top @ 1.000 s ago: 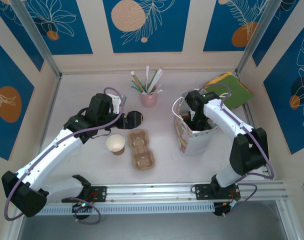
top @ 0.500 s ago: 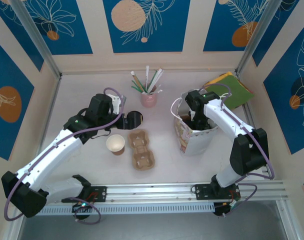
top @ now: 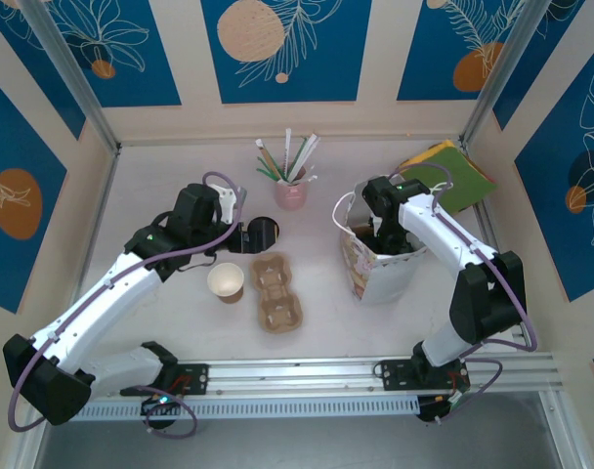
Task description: Pack the takeout coffee
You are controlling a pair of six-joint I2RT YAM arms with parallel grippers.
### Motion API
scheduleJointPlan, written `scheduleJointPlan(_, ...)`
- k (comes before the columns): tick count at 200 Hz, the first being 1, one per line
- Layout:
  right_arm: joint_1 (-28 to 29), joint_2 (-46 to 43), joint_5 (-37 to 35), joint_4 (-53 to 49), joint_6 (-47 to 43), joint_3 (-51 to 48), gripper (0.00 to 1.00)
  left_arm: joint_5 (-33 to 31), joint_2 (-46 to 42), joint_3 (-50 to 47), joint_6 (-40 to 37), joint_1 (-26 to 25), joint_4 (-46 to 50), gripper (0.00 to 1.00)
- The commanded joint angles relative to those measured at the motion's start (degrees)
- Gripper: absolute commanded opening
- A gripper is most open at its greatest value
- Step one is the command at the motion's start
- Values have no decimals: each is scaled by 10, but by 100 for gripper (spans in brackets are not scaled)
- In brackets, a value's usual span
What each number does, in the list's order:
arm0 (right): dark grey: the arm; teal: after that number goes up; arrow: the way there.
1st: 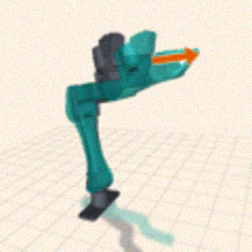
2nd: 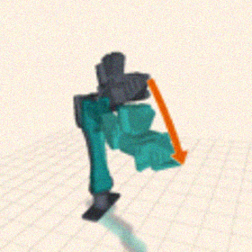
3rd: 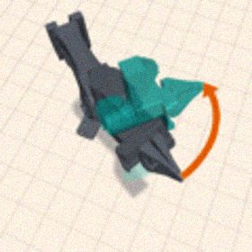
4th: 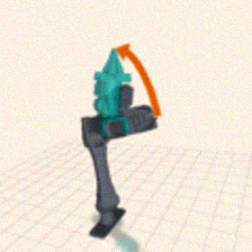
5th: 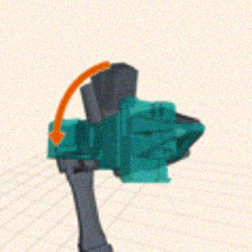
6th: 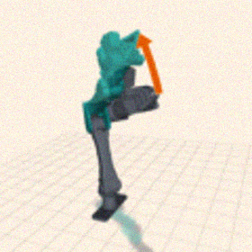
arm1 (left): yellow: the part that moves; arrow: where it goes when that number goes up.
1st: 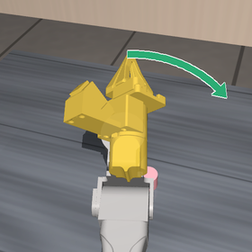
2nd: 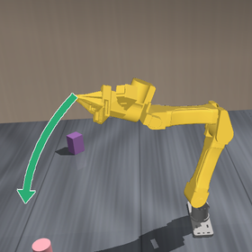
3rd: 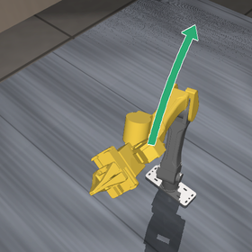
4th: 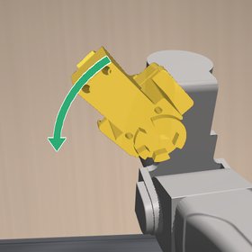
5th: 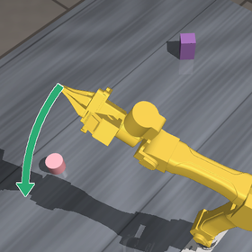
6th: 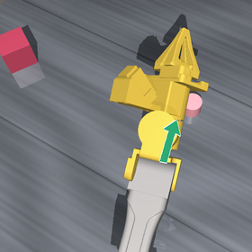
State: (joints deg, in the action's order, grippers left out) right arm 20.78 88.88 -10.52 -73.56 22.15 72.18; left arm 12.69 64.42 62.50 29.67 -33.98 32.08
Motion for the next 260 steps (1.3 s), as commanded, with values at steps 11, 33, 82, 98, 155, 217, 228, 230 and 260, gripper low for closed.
scheduleJointPlan(11, 4, -18, -3, -25, 8, -3, 89, 11, -11, -4, 2, 3, -13, 100)
scheduleJointPlan(33, 5, -20, -5, -31, 9, 4, 89, 10, -10, -4, 2, 3, -13, 100)
scheduleJointPlan(82, 4, -27, -6, -38, 12, 10, 90, 7, -7, -3, 0, 3, -13, 100)
scheduleJointPlan(98, 4, -30, -6, -39, 13, 10, 89, 6, -7, -2, 1, 3, -13, 100)
scheduleJointPlan(155, 4, -34, -6, -42, 15, 13, 90, 5, -7, -1, 0, 3, -12, 100)
scheduleJointPlan(217, 4, -40, -9, -47, 18, 20, 90, 3, -8, -2, 2, 3, -10, 100)
scheduleJointPlan(228, 4, -42, -9, -49, 20, 22, 89, 3, -7, -3, 2, 3, -10, 100)
scheduleJointPlan(230, 5, -42, -10, -49, 20, 22, 89, 3, -8, -3, 2, 4, -10, 100)
scheduleJointPlan(260, 4, -46, -12, -53, 23, 27, 89, 2, -10, -6, 2, 3, -10, 100)
